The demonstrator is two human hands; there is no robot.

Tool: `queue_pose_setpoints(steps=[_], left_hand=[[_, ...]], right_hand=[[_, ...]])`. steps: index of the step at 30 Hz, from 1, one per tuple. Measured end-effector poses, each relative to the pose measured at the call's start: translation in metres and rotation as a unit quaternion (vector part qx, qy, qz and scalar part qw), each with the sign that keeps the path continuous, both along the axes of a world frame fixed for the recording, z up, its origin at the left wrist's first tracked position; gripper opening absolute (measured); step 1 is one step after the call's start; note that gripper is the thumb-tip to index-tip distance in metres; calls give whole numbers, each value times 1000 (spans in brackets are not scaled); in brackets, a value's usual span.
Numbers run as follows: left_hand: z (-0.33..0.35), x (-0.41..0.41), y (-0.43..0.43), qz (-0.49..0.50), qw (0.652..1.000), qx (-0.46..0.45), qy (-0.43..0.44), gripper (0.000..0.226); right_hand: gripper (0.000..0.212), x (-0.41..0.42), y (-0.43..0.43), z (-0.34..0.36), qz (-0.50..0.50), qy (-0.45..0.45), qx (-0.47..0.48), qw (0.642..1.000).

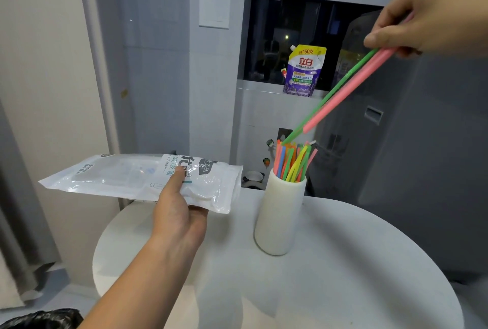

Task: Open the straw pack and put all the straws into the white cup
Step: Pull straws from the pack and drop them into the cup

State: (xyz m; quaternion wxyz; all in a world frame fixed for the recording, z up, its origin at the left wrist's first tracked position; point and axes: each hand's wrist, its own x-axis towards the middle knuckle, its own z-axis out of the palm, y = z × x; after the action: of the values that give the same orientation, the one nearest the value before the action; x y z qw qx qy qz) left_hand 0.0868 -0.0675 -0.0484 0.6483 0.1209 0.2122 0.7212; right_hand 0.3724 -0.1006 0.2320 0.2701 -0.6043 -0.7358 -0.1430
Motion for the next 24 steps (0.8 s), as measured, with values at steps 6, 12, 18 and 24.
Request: queue_pose_setpoints(steps=[6,12,18,24], left_hand=[[-1,1,0,-3,1000,4,5,31],[-2,3,1,-9,1000,-2,5,35],[-2,6,-1,-5,1000,2,11,38],[-2,6,-1,-5,1000,5,16,36]], right_hand=[[13,13,2,11,-2,29,-4,1000],[15,0,-4,15,3,5,-47,999],[25,-15,1,11,-17,-27,-83,996],[23,-21,13,1,-2,-51,-115,992]])
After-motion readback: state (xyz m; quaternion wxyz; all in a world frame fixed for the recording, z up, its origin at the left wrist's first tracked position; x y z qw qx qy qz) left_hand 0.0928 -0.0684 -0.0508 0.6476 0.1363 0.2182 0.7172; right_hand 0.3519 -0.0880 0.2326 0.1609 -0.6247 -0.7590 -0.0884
